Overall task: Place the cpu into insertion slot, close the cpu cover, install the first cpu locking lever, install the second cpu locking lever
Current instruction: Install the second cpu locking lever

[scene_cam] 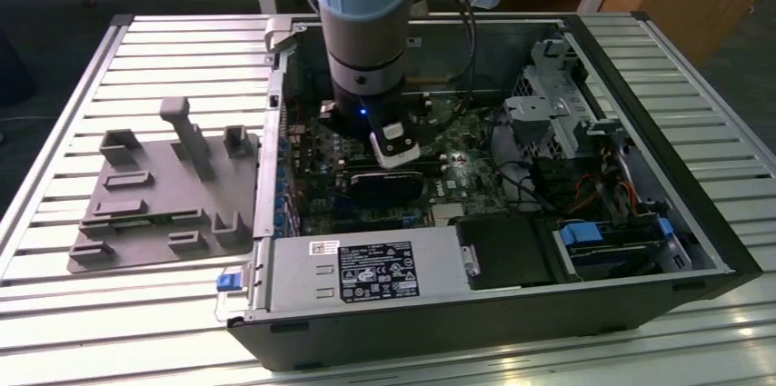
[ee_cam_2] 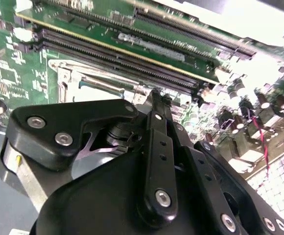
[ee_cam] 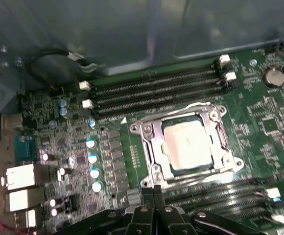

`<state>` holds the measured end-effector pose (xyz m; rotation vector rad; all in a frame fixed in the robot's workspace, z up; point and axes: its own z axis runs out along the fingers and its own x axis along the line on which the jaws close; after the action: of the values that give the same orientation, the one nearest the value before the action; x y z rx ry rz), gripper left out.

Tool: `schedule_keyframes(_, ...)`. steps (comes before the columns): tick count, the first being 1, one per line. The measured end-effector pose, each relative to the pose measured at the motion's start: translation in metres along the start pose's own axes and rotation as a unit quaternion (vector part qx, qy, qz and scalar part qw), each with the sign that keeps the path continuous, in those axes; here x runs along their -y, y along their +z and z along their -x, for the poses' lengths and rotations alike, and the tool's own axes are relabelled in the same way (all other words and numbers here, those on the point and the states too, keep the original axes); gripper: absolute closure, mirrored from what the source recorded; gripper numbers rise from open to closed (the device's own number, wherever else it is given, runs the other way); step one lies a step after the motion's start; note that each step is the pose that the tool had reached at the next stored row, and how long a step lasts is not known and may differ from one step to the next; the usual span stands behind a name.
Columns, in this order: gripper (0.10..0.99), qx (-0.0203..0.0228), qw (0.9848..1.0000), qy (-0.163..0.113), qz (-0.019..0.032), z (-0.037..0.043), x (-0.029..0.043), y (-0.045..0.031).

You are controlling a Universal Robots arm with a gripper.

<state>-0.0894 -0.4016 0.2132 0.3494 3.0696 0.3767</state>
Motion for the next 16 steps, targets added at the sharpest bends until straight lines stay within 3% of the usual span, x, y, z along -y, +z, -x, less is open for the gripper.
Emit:
schedule_keyframes(1, 0.984, 0.0011, 1.0, 0.001, -0.0041, 0.0, -0.0003, -0.0003)
schedule_keyframes(6, 0.984, 0.0024, 1.0, 0.005, -0.0044, 0.0022, -0.0014, 0.0)
schedule_keyframes(16, 0.984, 0.0047, 0.9999, 0.015, -0.0044, 0.0205, -0.0073, 0.0015)
